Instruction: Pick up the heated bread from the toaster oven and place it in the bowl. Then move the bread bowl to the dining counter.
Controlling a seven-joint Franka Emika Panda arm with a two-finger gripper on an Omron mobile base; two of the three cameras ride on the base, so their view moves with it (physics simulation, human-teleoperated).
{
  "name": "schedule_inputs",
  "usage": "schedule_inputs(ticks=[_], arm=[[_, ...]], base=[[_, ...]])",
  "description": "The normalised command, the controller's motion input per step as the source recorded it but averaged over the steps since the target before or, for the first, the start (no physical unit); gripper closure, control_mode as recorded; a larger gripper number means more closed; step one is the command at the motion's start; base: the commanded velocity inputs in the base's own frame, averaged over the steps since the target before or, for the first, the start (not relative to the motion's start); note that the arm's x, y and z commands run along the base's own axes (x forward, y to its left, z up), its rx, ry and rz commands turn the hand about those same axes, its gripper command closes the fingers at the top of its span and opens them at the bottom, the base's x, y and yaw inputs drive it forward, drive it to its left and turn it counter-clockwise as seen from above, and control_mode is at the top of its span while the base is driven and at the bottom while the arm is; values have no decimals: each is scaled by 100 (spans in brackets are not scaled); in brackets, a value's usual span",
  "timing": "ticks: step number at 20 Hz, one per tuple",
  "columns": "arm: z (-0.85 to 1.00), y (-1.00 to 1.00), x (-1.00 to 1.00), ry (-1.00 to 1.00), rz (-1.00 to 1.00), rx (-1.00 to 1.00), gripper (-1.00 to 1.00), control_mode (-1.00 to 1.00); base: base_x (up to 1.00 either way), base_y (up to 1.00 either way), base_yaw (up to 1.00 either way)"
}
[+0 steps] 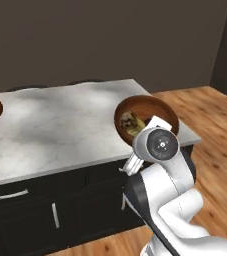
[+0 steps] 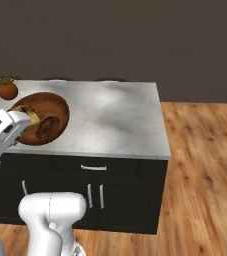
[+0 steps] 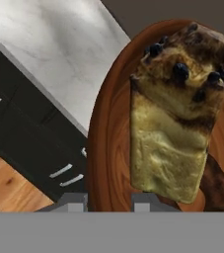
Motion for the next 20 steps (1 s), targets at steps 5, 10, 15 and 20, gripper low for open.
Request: schedule_inputs(ticks=[5, 10, 15, 20], arm=[[0, 0, 0, 0, 0, 0, 100, 100], [0, 0, 0, 0, 0, 0, 100, 100], [0, -6, 60, 19, 3, 0, 100, -100], [0, -6, 100, 49, 29, 0, 100, -100]], base=[[80, 22, -2], [78, 0, 0], [9, 0, 0], [0, 0, 0]])
